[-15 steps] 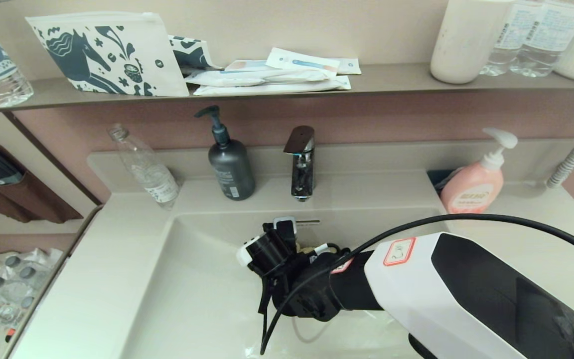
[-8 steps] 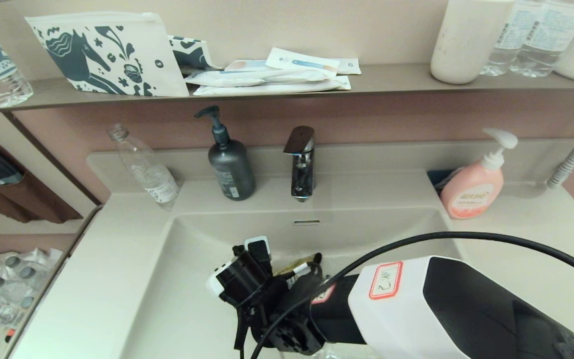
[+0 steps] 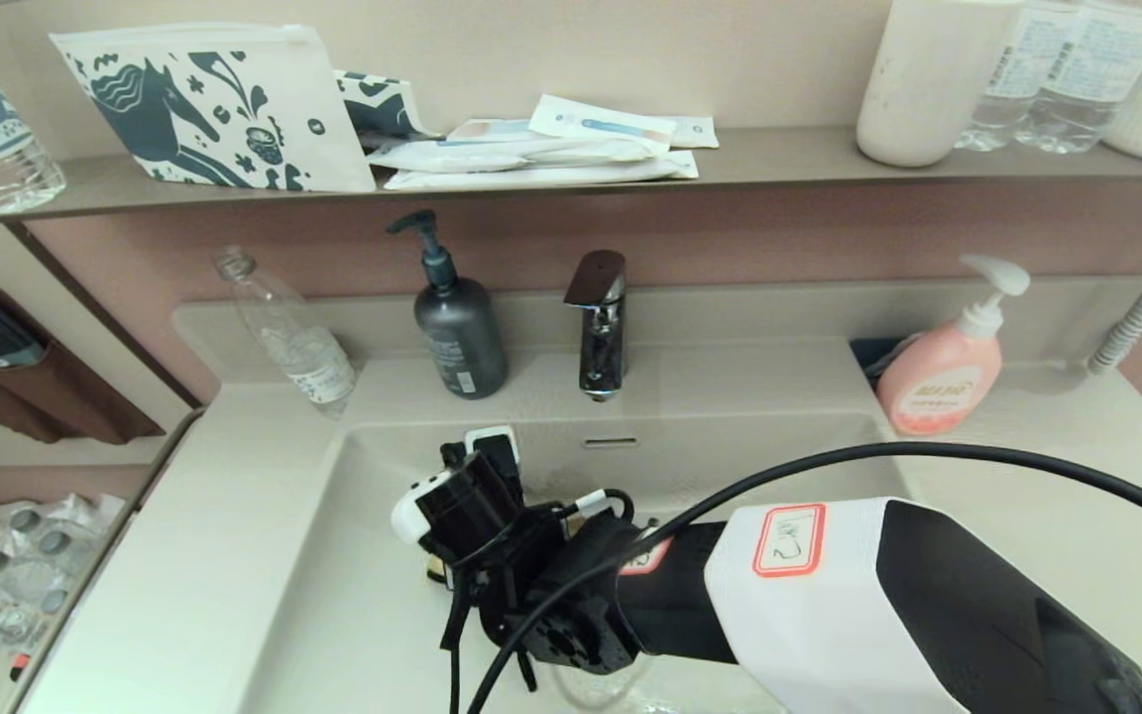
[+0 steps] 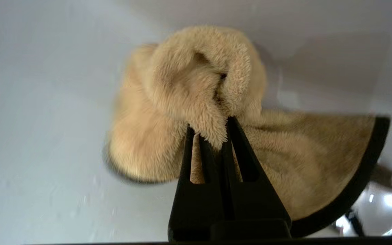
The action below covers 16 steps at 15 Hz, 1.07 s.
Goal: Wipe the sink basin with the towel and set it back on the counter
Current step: Wipe the sink
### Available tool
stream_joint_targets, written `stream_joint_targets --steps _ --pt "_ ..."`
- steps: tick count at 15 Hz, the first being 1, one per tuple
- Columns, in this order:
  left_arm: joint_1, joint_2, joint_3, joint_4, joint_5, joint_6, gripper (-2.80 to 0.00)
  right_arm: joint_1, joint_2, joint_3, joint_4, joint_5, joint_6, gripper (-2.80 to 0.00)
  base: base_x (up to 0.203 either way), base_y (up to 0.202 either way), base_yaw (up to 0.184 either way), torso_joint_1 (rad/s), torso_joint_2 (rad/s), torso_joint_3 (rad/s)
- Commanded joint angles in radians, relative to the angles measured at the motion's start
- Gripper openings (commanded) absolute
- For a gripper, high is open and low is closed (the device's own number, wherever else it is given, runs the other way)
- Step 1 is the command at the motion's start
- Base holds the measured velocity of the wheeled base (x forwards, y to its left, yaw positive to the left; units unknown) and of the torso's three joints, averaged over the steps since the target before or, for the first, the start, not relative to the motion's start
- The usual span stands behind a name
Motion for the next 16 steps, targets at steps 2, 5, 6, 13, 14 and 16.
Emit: stream_joint_targets --steps 2,5,6,13,14,16 --pt "0.000 0.000 0.000 0.000 0.000 0.000 -2.80 -0.023 0.020 -0.010 -0.105 -0.008 -0.077 -2.80 0.000 0.000 0.000 0.000 0.00 0.000" --pt "0.000 0.000 0.000 0.000 0.000 0.000 -2.80 -0.027 0.068 -0.010 -0.161 -0.012 -0.127 -2.80 0.000 0.000 0.000 0.000 0.00 0.000" --pt "0.000 0.000 0.000 0.000 0.000 0.000 -2.80 -0.026 0.084 -0.010 -0.164 -0.011 -0.133 -2.80 0.000 0.000 0.000 0.000 0.00 0.000" --pt "0.000 0.000 0.000 0.000 0.000 0.000 -2.80 -0.001 0.106 -0.010 -0.040 0.016 -0.135 -2.80 0.000 0.000 0.000 0.000 0.00 0.000" --pt "0.000 0.000 0.000 0.000 0.000 0.000 -2.80 0.006 0.101 -0.010 0.001 0.017 -0.132 -2.80 0.000 0.000 0.000 0.000 0.00 0.000" --pt "0.000 0.000 0.000 0.000 0.000 0.000 -2.80 0.021 0.079 -0.008 0.087 0.024 -0.108 -2.80 0.000 0.000 0.000 0.000 0.00 0.000"
